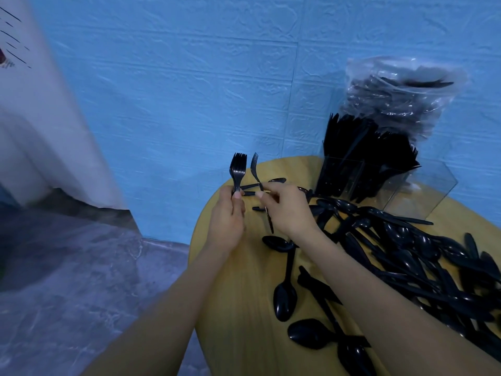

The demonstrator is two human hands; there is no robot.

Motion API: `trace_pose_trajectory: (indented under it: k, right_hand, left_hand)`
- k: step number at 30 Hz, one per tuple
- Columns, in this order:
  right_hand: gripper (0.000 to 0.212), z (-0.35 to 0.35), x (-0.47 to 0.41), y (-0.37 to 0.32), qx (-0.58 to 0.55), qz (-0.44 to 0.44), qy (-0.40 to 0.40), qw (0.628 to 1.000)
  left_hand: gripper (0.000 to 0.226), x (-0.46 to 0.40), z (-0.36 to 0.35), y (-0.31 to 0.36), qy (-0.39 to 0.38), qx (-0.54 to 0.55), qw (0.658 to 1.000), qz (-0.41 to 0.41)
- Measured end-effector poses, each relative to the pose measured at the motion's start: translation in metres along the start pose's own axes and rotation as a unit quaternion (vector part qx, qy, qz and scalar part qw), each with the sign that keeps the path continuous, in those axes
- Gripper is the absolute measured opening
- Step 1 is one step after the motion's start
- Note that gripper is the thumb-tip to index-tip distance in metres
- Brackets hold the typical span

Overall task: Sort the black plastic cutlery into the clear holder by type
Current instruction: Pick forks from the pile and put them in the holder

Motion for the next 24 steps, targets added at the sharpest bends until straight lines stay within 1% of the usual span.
trace_pose_trajectory:
  k: [4,7,11,17,21,24]
  right_hand:
    - [0.020,-0.013,0.004,0.001,-0.082,-0.026,-0.018,0.996]
    - [0.020,-0.021,0.002,-0.003,-0.093,-0.021,-0.017,0.995]
    - [0.021,-0.025,-0.004,-0.003,-0.120,-0.037,0.001,0.992]
    - [0.019,-0.022,-0.007,0.002,-0.185,-0.069,0.021,0.980]
    - [0.021,-0.015,-0.006,0.006,-0.199,-0.095,0.028,0.975]
    - [0.022,-0.010,-0.007,0.007,-0.175,-0.091,0.023,0.980]
  left_hand:
    - [0.022,0.001,-0.002,0.002,-0.011,-0.011,1.000,-0.015]
    - [0.022,0.005,-0.002,0.012,-0.017,0.012,1.000,-0.022]
    - [0.021,0.007,-0.001,0.018,-0.013,0.035,0.999,-0.029]
    - [0.024,0.004,-0.006,0.012,-0.051,0.063,0.996,-0.023]
    - [0.024,0.007,-0.014,0.014,-0.082,0.029,0.996,-0.028]
    - [0.021,0.008,-0.016,0.015,-0.077,-0.021,0.996,-0.047]
Point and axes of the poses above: each hand's wrist, its own x-axis away from the middle knuckle, its own z-axis out of the back of the hand, y = z × x, the point moved 8 cm from there along -x, towards the middle knuckle, and after that the axes turned 3 degrees about z, right-handed, at the moved point
